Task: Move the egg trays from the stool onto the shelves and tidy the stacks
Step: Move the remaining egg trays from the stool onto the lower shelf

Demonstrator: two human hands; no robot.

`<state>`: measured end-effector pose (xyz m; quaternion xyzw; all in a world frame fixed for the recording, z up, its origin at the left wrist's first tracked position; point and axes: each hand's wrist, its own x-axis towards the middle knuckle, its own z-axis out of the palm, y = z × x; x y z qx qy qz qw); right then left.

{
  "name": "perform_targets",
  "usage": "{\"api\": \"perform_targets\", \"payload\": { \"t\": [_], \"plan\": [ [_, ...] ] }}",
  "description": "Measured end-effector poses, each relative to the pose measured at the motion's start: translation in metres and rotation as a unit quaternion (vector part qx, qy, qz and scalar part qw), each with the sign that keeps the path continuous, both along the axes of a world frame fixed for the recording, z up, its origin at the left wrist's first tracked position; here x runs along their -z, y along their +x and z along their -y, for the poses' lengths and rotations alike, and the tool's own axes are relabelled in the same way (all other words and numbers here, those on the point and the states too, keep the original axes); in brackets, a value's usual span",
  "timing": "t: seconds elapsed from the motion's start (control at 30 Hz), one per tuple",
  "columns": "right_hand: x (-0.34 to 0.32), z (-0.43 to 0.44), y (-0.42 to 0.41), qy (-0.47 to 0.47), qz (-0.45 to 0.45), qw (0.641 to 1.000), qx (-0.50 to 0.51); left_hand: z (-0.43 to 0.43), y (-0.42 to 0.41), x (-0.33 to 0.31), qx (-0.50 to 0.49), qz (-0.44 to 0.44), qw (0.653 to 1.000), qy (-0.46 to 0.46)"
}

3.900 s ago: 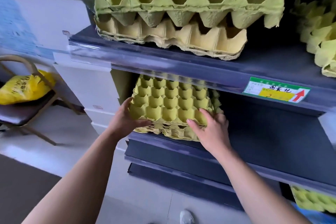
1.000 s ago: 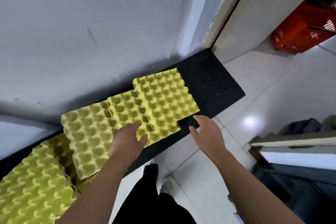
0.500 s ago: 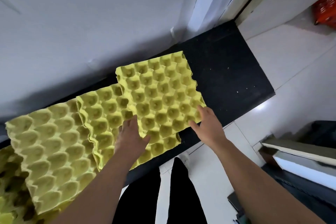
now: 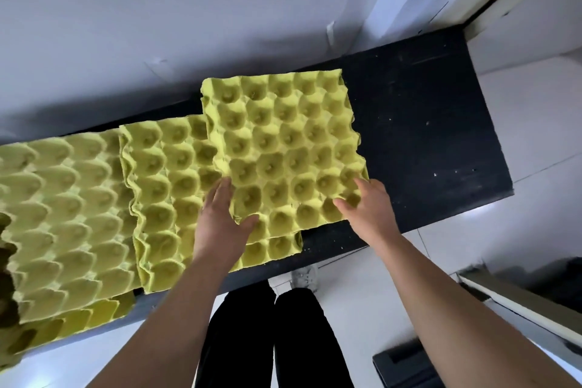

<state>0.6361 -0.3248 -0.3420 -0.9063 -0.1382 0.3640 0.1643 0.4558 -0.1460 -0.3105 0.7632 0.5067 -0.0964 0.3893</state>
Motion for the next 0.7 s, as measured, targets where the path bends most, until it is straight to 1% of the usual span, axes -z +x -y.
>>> {"api": "perform_targets", "payload": {
  "t": [0.13,0.33,0.47,0.57,0.7],
  "plan": [
    [-0.019,0.003,-0.006,0.030,0.033,0.999,-0.013,0.006,-0.008,-0.016,-0.050,0.035,0.998,0.004],
    [-0.031,-0.015,-0.046,0.063,0.014,0.996,-0.060,0.000,-0.063,-0.037,-0.110,0.035,0.993,0.033],
    [-0.027,-0.027,-0.077,0.061,-0.002,0.995,-0.074,-0.012,-0.092,-0.040,-0.117,0.060,0.991,0.022],
    [-0.021,-0.028,-0.089,0.065,0.014,0.995,-0.071,-0.023,-0.096,-0.041,-0.111,0.064,0.992,0.013],
    [-0.019,-0.029,-0.092,0.091,0.039,0.995,-0.025,-0.034,-0.099,-0.037,-0.085,0.092,0.992,0.031]
  ]
}}
